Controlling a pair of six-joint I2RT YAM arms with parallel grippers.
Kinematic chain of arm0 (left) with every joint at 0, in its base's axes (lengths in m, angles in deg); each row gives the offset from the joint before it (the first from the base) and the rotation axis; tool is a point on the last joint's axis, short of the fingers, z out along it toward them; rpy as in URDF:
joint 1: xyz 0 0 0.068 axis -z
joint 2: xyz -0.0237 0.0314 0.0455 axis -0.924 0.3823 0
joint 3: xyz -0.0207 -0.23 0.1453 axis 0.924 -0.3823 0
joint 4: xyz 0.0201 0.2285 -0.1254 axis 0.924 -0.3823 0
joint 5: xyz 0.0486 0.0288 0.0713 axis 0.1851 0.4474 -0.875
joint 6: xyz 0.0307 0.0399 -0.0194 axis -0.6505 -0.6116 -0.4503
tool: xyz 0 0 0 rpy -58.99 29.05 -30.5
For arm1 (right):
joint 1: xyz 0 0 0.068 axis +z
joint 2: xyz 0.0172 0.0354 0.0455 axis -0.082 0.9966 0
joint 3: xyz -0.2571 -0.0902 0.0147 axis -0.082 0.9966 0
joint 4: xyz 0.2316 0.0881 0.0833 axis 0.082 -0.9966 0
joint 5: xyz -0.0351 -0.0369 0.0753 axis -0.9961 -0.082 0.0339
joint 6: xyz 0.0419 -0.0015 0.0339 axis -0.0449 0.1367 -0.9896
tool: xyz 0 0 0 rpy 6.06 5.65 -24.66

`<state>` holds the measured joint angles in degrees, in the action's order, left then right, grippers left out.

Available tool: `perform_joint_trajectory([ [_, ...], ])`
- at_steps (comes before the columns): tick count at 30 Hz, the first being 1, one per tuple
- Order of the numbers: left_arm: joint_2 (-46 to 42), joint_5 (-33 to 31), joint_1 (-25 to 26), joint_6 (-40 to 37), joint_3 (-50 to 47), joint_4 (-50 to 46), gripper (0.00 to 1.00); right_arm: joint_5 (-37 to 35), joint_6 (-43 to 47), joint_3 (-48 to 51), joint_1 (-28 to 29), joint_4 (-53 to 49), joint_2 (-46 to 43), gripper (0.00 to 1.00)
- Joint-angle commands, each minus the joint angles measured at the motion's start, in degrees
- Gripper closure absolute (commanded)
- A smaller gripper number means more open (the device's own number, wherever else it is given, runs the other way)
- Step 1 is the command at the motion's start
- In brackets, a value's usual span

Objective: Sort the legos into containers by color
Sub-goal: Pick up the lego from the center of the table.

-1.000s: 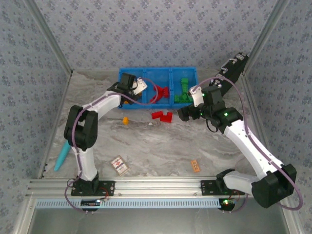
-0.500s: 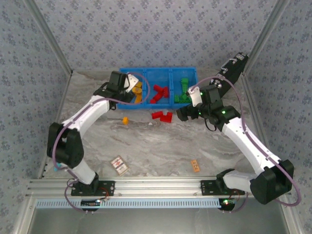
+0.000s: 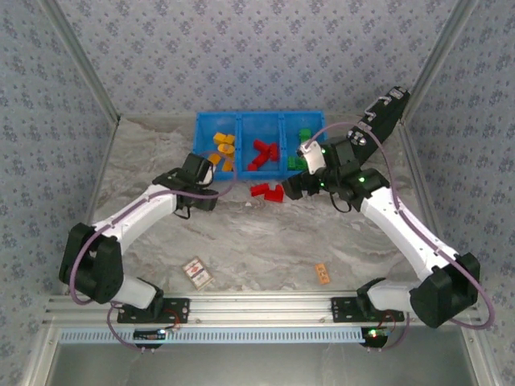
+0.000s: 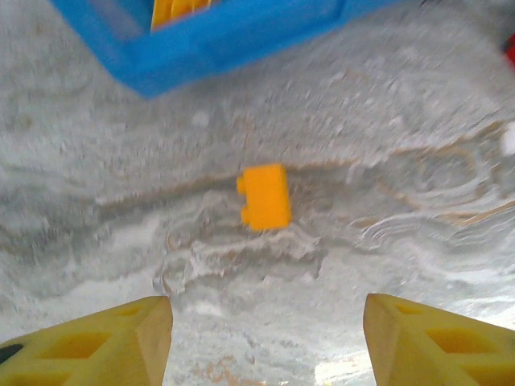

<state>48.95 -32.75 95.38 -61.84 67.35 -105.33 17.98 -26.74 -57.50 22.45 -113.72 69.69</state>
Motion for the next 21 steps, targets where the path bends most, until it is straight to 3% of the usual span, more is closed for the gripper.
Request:
perform_joint_trajectory([
  [1,-0.46,-2.83,-0.06,3.93,-1.15,2.44,0.36,0.11,-0.62,-3.95,1.11,-1.47,0.95,0.01],
  [15,12.35,-1.24,-2.10,1.97,0.25,13.82,0.32,-3.14,-0.77,-6.06,4.06,-3.01,3.01,0.01],
  [21,16.44,0.69,-3.20,1.66,3.65,14.35,0.37,-3.77,-0.90,-5.86,4.10,-2.77,3.80,0.01],
])
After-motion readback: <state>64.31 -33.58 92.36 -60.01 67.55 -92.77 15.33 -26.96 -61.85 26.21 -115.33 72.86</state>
